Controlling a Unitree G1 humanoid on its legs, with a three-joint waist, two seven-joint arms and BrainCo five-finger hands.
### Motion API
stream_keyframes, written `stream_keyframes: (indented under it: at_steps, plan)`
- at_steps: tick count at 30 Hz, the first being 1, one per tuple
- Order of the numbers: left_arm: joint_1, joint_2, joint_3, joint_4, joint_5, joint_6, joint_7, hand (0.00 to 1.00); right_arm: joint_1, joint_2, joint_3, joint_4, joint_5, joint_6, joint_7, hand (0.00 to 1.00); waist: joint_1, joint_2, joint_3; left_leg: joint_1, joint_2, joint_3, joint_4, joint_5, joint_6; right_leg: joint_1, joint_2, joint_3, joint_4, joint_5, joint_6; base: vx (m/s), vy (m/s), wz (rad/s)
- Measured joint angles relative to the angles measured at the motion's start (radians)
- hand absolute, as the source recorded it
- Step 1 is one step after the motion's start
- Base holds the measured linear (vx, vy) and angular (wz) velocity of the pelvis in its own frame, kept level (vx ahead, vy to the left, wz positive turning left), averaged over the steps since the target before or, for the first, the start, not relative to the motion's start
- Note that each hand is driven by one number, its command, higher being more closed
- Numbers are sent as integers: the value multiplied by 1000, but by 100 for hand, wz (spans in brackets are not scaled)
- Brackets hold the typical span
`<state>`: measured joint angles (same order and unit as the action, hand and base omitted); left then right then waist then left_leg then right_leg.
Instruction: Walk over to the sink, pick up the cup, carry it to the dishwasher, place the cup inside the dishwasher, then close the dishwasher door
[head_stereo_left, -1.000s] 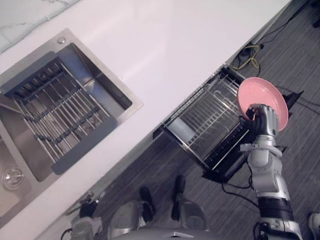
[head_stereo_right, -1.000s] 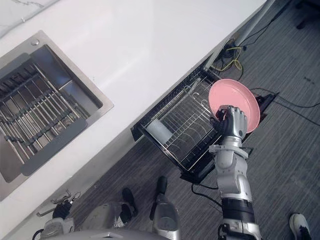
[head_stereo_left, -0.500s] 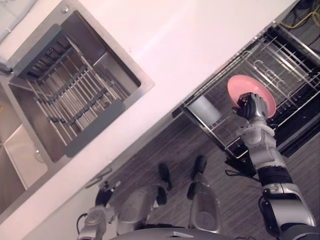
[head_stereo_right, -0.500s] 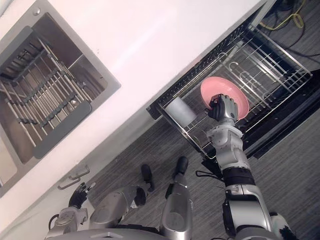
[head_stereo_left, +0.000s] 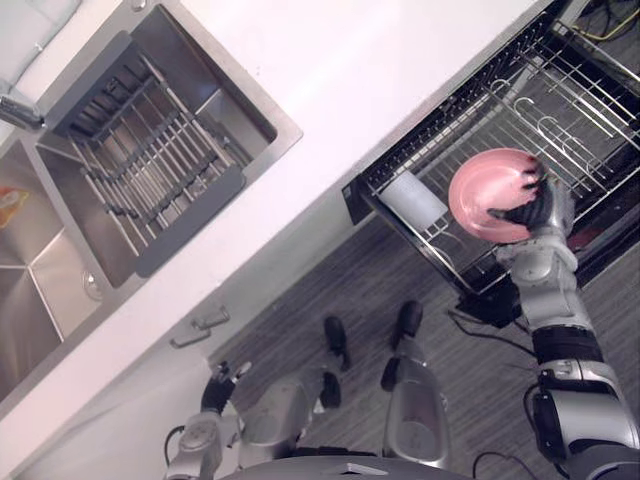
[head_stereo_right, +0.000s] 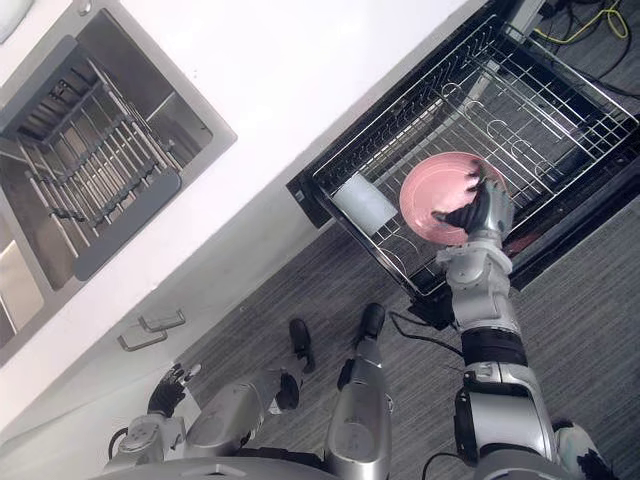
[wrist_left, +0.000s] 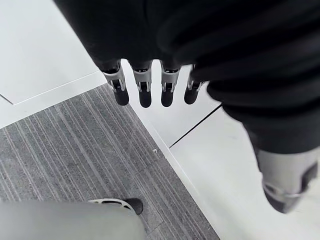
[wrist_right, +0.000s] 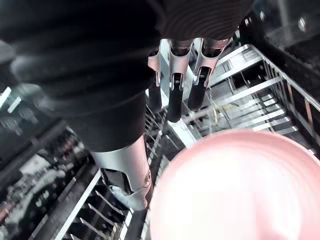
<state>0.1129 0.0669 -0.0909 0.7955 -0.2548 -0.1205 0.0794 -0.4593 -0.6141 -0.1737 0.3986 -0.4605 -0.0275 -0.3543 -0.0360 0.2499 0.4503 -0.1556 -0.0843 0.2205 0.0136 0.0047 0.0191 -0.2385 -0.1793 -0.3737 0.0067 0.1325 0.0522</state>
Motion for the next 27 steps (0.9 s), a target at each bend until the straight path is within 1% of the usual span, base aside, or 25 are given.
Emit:
stream_keyframes:
  at_steps: [2, 3, 4, 5, 6, 7, 9, 10, 11, 12, 13, 15, 17, 18, 19, 20, 21, 23, 24, 25, 26, 27]
  plan:
    - [0, 0, 2, 0, 0, 0, 0, 0, 21, 2, -39, -75, 16, -5, -11, 0, -7, -1, -1, 4, 2, 1, 0, 0, 0, 11, 4, 0, -13, 7, 0, 0, 0, 0]
    - [0, 0, 5, 2, 0, 0, 1, 0, 38, 7, -77, -113, 55, -14, -37, 0, -12, -6, -4, 10, 4, 2, 0, 1, 2, 23, 9, -1, -25, 13, 1, 0, 0, 0]
    - [1, 0, 11, 4, 1, 1, 2, 0, 52, 18, -121, -122, 104, -18, -53, 0, -17, -15, -12, 19, 6, 3, 0, 1, 2, 34, 12, 0, -32, 18, 7, 0, 0, 0]
    - [2, 0, 13, 6, 1, 1, 3, 0, 64, 22, -145, -122, 135, -18, -64, 0, -19, -19, -26, 19, 7, 4, 0, 0, 1, 35, 14, 0, -33, 19, 6, 47, -13, -2]
    - [5, 0, 16, 7, 1, 1, 5, 0, 98, 31, -198, -121, 211, -18, -85, 0, -22, -31, -56, 21, 10, 5, 0, -1, 0, 37, 17, 0, -34, 19, 4, 77, -13, -3]
    - [6, 0, 22, 7, 1, 1, 5, 0, 115, 38, -230, -120, 243, -19, -94, 0, -25, -39, -66, 28, 12, 7, -1, -2, 0, 43, 19, 1, -34, 19, 4, 106, -16, -11]
    - [11, -7, 62, 9, 1, 3, 21, 0, 189, 66, -348, -112, 373, -19, -131, 0, -33, -81, -95, 77, 18, 28, -5, -12, -14, 82, 25, 11, -33, 8, 5, 78, -12, -23]
    - [16, -8, 69, 9, 1, 3, 23, 0, 208, 68, -365, -111, 405, -18, -140, 0, -37, -89, -109, 81, 19, 30, -7, -13, -16, 84, 27, 14, -33, 6, 5, 55, -7, -21]
    - [23, -10, 82, 11, 1, 3, 25, 0, 236, 71, -392, -111, 488, -14, -150, 0, -51, -102, -130, 93, 20, 33, -17, -13, -16, 89, 29, 18, -33, 3, 5, 52, -6, -13]
    - [23, -10, 89, 15, 0, 4, 29, 0, 260, 82, -424, -109, 581, -6, -150, 100, -63, -111, -136, 105, 21, 39, -20, -13, -16, 98, 31, 23, -32, 2, 5, 27, -2, -13]
    - [23, -11, 89, 20, -1, 3, 32, 0, 272, 92, -441, -105, 625, -1, -149, 100, -65, -116, -140, 108, 21, 45, -19, -13, -16, 98, 31, 28, -30, 1, 5, -10, 1, -16]
    - [23, -16, 90, 25, -15, 3, 50, 0, 307, 144, -478, -57, 759, 14, -135, 100, -75, -118, -142, 112, 22, 55, -20, -14, -18, 97, 32, 33, -26, -2, 2, -46, 0, -11]
    - [23, -19, 91, 39, -17, 4, 56, 0, 329, 186, -476, -10, 822, 24, -118, 100, -77, -118, -142, 108, 26, 56, -20, -16, -20, 93, 35, 33, -27, -3, 2, -70, -8, 1]
    - [23, -22, 91, 46, -17, 7, 66, 0, 340, 235, -473, 23, 868, 37, -87, 100, -75, -116, -141, 94, 31, 58, -19, -23, -21, 80, 40, 30, -27, -5, -11, -96, -15, 3]
    - [23, -23, 91, 47, -17, 7, 69, 0, 340, 253, -472, 26, 878, 40, -79, 100, -74, -113, -140, 84, 33, 58, -19, -26, -19, 71, 41, 29, -28, -4, -14, -130, -19, 0]
    - [22, -29, 91, 46, -17, 8, 71, 0, 336, 271, -462, 33, 897, 45, -61, 100, -68, -106, -134, 65, 36, 61, -17, -29, -17, 55, 43, 26, -30, -1, -17, -102, -10, -4]
    - [22, -37, 91, 46, -17, 11, 71, 0, 329, 272, -452, 47, 907, 45, -42, 100, -59, -94, -126, 47, 39, 67, -17, -29, -16, 42, 43, 23, -31, 0, -18, -128, -13, -3]
    - [21, -42, 90, 46, -17, 13, 73, 0, 325, 271, -448, 52, 907, 45, -24, 100, -50, -83, -116, 28, 45, 81, -18, -31, -14, 28, 43, 11, -35, -1, -18, -63, -12, 9]
    - [20, -41, 90, 46, -17, 13, 77, 0, 315, 268, -431, 52, 907, 44, -18, 100, -50, -68, -108, 29, 47, 81, -22, -24, -17, 26, 42, 6, -38, 6, -27, 12, -13, 16]
    - [20, -39, 90, 46, -18, 13, 84, 0, 293, 260, -406, 60, 907, 44, -4, 100, -48, -72, -87, 31, 47, 80, -35, -9, -14, 20, 42, 3, -32, 12, -32, 21, -13, 12]
    - [20, -38, 90, 46, -19, 13, 87, 0, 276, 255, -395, 67, 907, 43, 5, 100, -46, -68, -85, 25, 47, 80, -37, -4, -21, 11, 42, 3, -30, 13, -32, 8, -7, 3]
    - [20, -38, 89, 41, -21, 13, 88, 0, 233, 240, -378, 89, 906, 42, 19, 100, -45, -57, -79, 12, 48, 76, -37, 1, -20, -1, 43, -1, -29, 14, -34, 27, -3, 5]
